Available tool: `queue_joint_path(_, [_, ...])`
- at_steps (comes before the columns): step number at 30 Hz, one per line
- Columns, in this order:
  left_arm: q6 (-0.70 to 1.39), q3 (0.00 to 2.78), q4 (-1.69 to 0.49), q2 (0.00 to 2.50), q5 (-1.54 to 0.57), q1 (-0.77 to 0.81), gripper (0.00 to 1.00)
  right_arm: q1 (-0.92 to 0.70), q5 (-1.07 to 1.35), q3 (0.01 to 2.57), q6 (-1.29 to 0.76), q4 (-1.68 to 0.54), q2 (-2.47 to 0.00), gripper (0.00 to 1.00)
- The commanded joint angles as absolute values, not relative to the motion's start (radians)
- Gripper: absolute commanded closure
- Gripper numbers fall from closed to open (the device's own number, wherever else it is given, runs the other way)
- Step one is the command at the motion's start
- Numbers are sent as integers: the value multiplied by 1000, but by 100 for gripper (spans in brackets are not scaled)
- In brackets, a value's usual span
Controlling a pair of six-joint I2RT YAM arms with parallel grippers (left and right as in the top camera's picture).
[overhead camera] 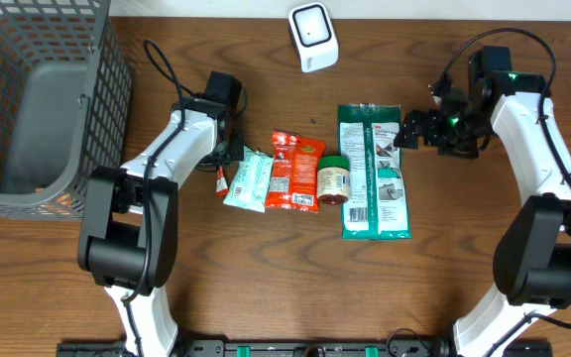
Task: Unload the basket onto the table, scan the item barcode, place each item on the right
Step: 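Lower the red stick packet left of the wipes packet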
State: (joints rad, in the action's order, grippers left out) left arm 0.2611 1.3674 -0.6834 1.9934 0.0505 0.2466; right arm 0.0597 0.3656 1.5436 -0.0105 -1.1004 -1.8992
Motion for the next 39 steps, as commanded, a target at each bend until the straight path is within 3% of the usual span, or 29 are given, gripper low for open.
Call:
queue_joint_path(1, [254, 1386, -686, 1962, 168, 245, 93, 59, 364, 1556, 5, -1099, -1902, 1])
queue_joint_path(6, [194, 1383, -682, 1962, 210, 245, 92, 59, 364, 1556, 5, -1099, -1902, 1])
queue_joint_path(12, [196, 1357, -671, 1962, 102, 247, 92, 59, 364, 1556, 5, -1099, -1902, 1])
queue_joint_path(13, [196, 1353, -669, 1963, 101, 247, 83, 59, 364, 1556, 5, -1099, -1902, 1])
queue_joint_path(14, [194, 1353, -667, 1963, 102, 247, 65, 59, 364, 1556, 5, -1099, -1902, 1])
queue_joint_path(20, [157, 1441, -717, 1921, 101, 241, 60, 59, 364, 1556, 5, -1099, -1902, 1])
queue_joint_path(23, [164, 1460, -711, 1869, 102, 240, 62, 59, 364, 1556, 5, -1099, -1902, 1])
queue_joint_path(26, [194, 1460, -714, 1845, 101, 236, 92, 59, 364, 1556, 5, -1099, -1902, 1])
queue_joint_path(39, [239, 1383, -685, 1965, 101, 234, 93, 59, 364, 1556, 5, -1099, -1902, 1])
